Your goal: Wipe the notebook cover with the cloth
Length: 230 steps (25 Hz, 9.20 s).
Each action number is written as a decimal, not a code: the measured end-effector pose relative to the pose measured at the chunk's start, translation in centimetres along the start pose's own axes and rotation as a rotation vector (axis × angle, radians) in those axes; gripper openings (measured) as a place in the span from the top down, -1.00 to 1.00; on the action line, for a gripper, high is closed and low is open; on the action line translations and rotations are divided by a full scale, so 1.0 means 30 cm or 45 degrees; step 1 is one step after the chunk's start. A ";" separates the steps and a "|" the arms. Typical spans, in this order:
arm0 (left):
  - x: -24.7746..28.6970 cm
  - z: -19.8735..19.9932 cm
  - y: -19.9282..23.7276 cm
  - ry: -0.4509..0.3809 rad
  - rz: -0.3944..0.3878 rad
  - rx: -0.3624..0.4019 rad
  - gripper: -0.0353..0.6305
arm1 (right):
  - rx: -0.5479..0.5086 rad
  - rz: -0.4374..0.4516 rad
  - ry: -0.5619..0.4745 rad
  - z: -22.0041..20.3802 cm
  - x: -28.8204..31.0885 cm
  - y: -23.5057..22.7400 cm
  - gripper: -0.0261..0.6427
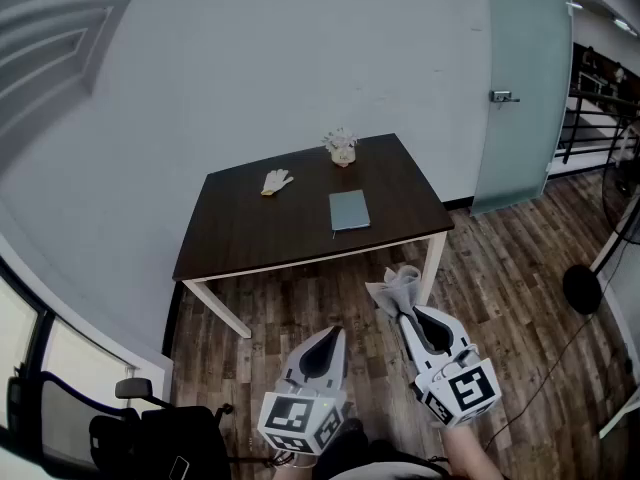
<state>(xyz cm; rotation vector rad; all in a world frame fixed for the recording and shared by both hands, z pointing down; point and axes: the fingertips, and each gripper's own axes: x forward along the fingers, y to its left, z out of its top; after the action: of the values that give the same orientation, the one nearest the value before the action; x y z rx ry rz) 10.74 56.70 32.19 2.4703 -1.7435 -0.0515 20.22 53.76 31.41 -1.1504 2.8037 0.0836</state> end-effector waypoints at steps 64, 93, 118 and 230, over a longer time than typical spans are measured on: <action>0.960 0.048 0.726 0.074 -0.169 -0.084 0.84 | -0.103 -0.116 0.064 -0.195 1.058 -0.523 0.80; 1.483 -0.022 0.930 0.144 -0.088 -0.173 0.84 | -0.053 0.051 0.205 -0.352 1.483 -0.884 0.79; 1.853 -0.348 1.380 0.481 -0.304 -0.223 0.84 | -0.297 0.094 0.554 -0.721 2.071 -1.044 0.78; 2.019 -0.963 1.571 1.189 -0.207 -0.312 0.84 | -0.591 0.353 1.421 -1.530 2.295 -1.470 0.78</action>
<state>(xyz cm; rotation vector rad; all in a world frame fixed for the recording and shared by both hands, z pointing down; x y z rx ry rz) -10.25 -13.64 68.73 1.9322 -1.0496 0.7024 -1.16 -29.83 68.14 -1.0696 4.1051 0.1607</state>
